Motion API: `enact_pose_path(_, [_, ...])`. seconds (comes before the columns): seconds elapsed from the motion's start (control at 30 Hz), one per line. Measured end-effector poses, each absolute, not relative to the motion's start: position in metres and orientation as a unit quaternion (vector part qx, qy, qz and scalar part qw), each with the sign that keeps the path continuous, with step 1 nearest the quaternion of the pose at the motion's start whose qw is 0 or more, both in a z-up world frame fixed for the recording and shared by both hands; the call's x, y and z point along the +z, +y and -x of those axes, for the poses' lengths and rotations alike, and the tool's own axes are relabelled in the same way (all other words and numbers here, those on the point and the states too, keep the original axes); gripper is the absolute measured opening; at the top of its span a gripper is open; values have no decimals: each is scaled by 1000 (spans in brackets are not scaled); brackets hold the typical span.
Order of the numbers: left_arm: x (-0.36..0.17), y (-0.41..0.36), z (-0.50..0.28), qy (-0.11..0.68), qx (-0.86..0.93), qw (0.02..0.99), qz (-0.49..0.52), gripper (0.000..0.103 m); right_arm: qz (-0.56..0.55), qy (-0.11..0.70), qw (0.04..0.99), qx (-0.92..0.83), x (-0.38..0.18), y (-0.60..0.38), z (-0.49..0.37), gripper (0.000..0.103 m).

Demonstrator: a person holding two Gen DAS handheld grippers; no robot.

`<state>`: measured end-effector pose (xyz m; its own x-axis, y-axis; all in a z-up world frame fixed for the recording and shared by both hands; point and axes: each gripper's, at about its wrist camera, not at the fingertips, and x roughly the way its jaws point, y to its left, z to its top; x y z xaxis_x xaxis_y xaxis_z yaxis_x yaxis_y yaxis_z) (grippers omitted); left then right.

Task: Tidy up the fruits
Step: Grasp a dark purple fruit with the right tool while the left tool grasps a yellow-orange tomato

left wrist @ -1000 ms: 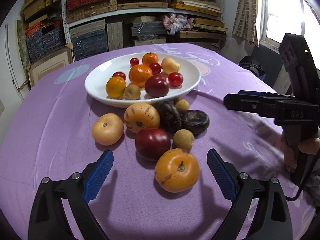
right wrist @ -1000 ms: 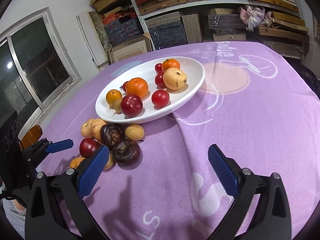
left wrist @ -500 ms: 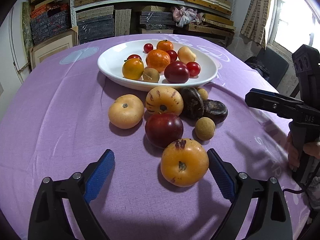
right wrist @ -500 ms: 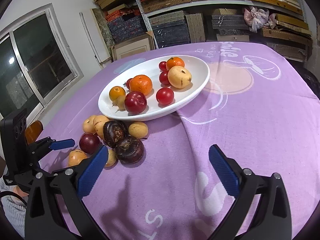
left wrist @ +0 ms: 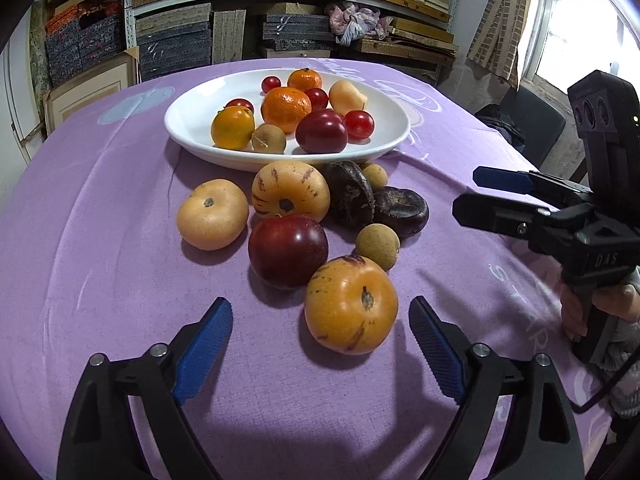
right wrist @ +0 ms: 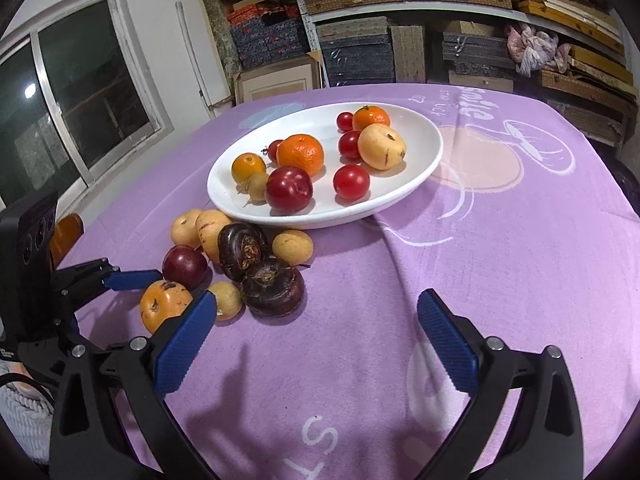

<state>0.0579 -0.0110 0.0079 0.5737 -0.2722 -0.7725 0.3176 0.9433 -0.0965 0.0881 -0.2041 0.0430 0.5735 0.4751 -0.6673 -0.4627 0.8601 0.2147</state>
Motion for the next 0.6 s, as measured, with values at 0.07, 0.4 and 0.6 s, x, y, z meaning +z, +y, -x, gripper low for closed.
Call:
enact_pose_path(0.07, [7,-9,-60,434,-164,886,-20,96,24,381,887,258,41,-193,-87,98])
enact_pose_path(0.4, [5,-12,-60,439,-154,885,-35,100,75,400,877,256,32,-162,-107,75])
enact_pose_path(0.6, [4,-15,-59,440,-149,884,-46,100,78,424,863,264,25,-151,-116,57])
